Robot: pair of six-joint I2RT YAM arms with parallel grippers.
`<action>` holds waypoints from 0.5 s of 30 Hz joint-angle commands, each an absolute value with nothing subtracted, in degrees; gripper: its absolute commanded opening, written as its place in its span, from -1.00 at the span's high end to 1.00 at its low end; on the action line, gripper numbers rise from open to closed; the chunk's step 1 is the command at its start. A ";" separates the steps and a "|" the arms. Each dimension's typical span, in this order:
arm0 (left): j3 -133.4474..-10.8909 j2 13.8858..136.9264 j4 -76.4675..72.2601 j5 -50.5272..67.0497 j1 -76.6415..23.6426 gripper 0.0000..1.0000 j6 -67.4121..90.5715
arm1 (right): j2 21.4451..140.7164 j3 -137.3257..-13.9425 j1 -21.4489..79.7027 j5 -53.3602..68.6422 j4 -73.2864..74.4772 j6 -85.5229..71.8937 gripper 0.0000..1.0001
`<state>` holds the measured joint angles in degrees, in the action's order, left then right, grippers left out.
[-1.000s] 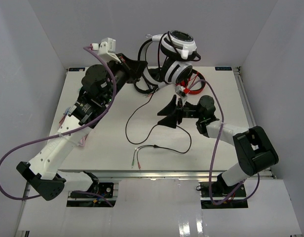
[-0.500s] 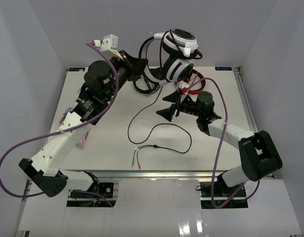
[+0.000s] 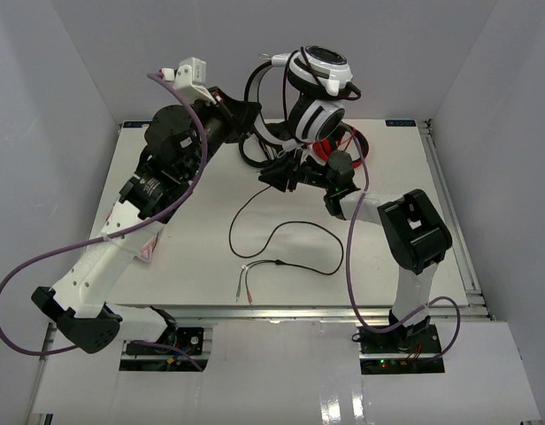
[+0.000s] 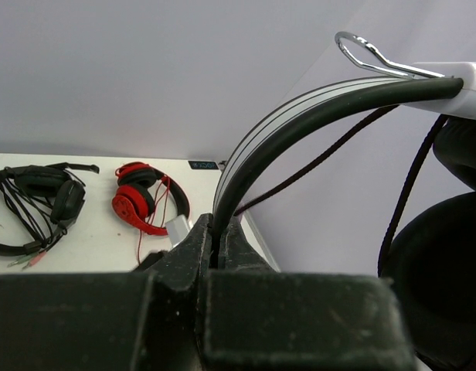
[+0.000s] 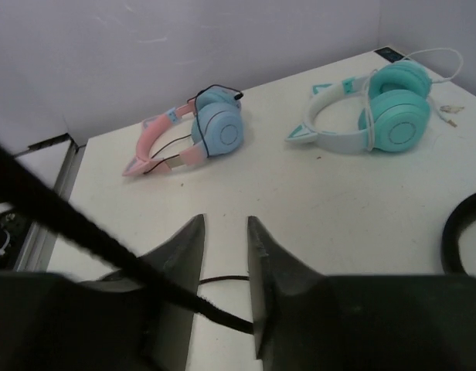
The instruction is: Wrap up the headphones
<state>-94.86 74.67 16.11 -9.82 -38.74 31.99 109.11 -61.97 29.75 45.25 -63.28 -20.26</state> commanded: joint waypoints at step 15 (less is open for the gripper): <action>-87.10 78.87 9.47 -36.14 -25.69 1.00 23.06 | 68.79 -49.80 44.20 30.01 5.19 33.21 0.85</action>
<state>-91.12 76.11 14.24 -29.94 -30.63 27.62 77.11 -44.94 39.34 43.87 -30.13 4.28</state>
